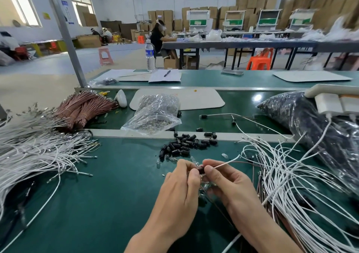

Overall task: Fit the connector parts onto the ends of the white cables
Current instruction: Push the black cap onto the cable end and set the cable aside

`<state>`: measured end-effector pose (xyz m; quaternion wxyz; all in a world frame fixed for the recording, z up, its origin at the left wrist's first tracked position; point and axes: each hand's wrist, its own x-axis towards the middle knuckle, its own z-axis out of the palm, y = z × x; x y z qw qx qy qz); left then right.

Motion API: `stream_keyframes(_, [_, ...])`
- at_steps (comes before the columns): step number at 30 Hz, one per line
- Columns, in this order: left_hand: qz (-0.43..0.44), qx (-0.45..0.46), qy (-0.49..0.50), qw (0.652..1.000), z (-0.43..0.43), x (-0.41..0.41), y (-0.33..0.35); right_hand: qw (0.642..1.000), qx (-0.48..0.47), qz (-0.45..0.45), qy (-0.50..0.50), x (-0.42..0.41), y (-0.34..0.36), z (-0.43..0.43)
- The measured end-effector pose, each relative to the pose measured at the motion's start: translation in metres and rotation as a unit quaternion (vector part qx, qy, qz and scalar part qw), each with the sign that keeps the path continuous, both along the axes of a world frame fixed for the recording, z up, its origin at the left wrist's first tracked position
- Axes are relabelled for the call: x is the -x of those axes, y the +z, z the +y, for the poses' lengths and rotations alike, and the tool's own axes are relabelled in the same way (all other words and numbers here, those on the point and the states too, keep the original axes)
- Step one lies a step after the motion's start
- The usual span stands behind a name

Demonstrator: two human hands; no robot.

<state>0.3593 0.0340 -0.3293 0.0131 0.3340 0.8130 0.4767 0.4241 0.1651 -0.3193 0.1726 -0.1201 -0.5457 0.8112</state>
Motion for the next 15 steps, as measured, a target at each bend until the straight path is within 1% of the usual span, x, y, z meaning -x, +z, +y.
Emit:
stream_keyframes(5, [-0.001, -0.049, -0.001, 0.999, 0.002, 0.005, 0.0, 0.995, 0.084, 0.011, -0.051, 0.005, -0.005, 0.008])
stream_keyframes(8, [-0.02, -0.092, 0.012, 0.995, 0.006, 0.004, -0.002, 0.992, 0.123, 0.009, -0.037, 0.006, -0.005, 0.008])
stream_keyframes(10, [-0.023, -0.105, 0.022, 0.994, 0.008, 0.003, -0.004, 0.99, 0.139, 0.004, -0.033, 0.006, -0.006, 0.009])
stream_keyframes(15, [0.009, -0.122, 0.058, 0.991, 0.012, -0.002, -0.006, 0.983, 0.178, -0.01, -0.032, 0.01, -0.003, 0.008])
